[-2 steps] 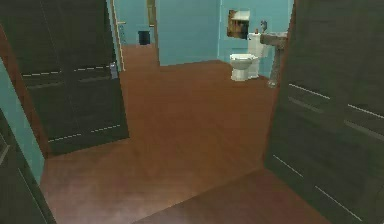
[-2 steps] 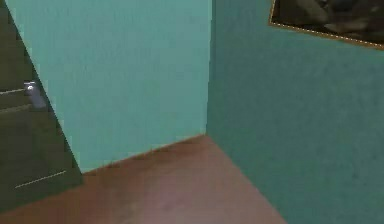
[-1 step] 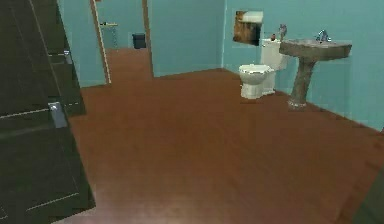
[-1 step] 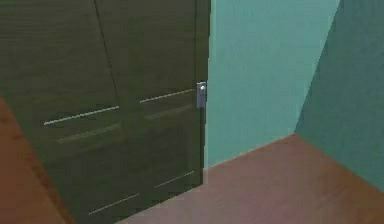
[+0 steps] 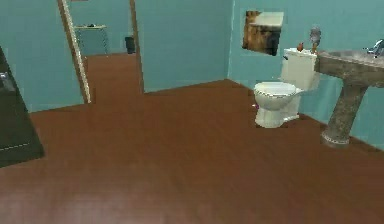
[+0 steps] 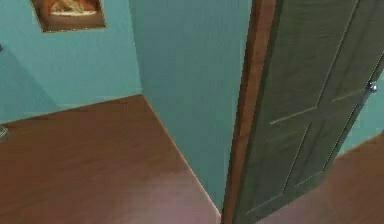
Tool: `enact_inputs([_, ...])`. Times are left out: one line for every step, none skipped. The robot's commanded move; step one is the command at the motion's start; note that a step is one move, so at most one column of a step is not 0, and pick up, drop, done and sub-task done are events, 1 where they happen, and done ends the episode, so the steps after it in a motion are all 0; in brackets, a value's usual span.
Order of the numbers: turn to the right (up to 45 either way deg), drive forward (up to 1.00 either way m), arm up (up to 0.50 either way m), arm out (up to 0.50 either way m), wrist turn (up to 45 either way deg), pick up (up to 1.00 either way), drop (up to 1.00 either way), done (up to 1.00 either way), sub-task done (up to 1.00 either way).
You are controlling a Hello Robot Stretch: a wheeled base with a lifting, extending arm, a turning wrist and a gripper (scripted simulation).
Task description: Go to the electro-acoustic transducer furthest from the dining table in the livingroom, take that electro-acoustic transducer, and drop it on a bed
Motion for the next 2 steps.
enact_inputs([-6.0, 0.0, 0.0, 0.0, 0.0, 0.0, 0.0, 0.0, 0.0])
enact_inputs([0.0, 0.1, 0.0, 0.0, 0.0, 0.0, 0.0, 0.0, 0.0])
